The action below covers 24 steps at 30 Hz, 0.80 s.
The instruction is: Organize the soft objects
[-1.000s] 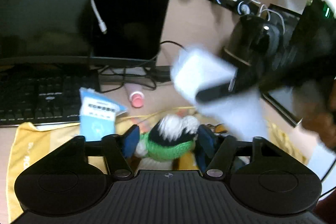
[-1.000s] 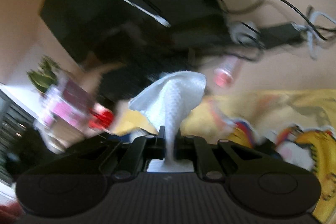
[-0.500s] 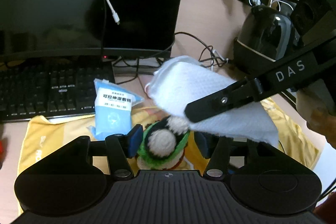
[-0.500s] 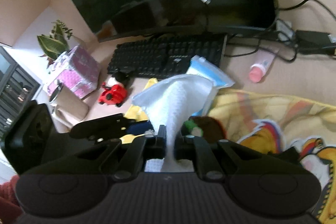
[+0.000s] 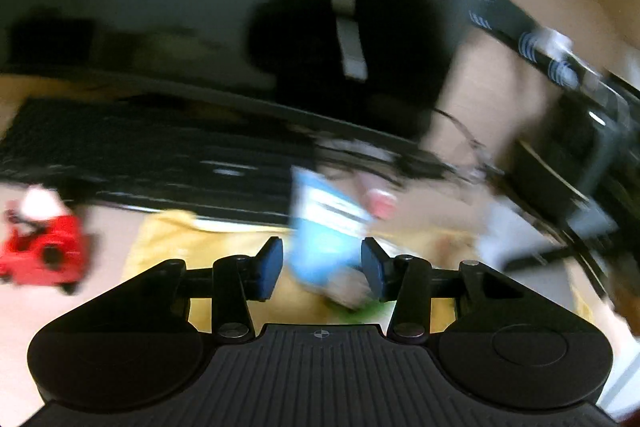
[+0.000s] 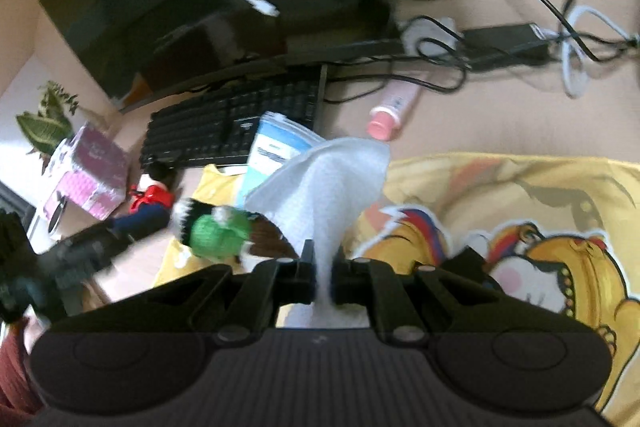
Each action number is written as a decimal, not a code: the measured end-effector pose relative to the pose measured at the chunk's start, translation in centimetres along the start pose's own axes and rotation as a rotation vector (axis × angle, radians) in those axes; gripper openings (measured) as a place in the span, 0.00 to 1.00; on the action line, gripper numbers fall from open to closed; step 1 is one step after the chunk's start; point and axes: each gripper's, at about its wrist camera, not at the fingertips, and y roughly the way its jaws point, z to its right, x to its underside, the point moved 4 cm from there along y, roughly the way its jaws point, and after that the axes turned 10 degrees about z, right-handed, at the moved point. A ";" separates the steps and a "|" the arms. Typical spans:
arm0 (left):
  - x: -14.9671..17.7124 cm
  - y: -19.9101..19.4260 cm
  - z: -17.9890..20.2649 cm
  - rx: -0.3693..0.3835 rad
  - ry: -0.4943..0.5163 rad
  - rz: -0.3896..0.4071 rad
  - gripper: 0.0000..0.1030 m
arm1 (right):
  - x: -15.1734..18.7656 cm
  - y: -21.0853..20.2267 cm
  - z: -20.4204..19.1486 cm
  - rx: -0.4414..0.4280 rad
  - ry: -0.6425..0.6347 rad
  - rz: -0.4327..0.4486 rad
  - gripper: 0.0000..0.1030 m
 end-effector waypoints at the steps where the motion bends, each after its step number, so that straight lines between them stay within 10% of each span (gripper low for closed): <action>1: -0.5 0.4 -0.8 -0.020 -0.015 -0.003 0.44 | 0.1 0.1 0.4 0.005 0.009 -0.004 0.07; 8: -2.0 3.5 -1.4 -0.093 0.051 -0.048 0.49 | 0.3 0.1 1.6 0.024 -0.001 -0.002 0.07; 13: -2.6 -1.3 5.4 0.085 0.170 -0.027 0.87 | 0.2 -1.5 4.3 0.068 0.030 0.026 0.07; 18: -0.2 -3.2 16.1 0.329 0.285 -0.100 0.91 | 0.1 -3.3 7.1 0.113 0.040 0.059 0.07; 24: 6.8 2.7 21.8 0.360 0.288 -0.341 0.91 | 0.5 -5.4 9.4 0.124 -0.005 0.064 0.07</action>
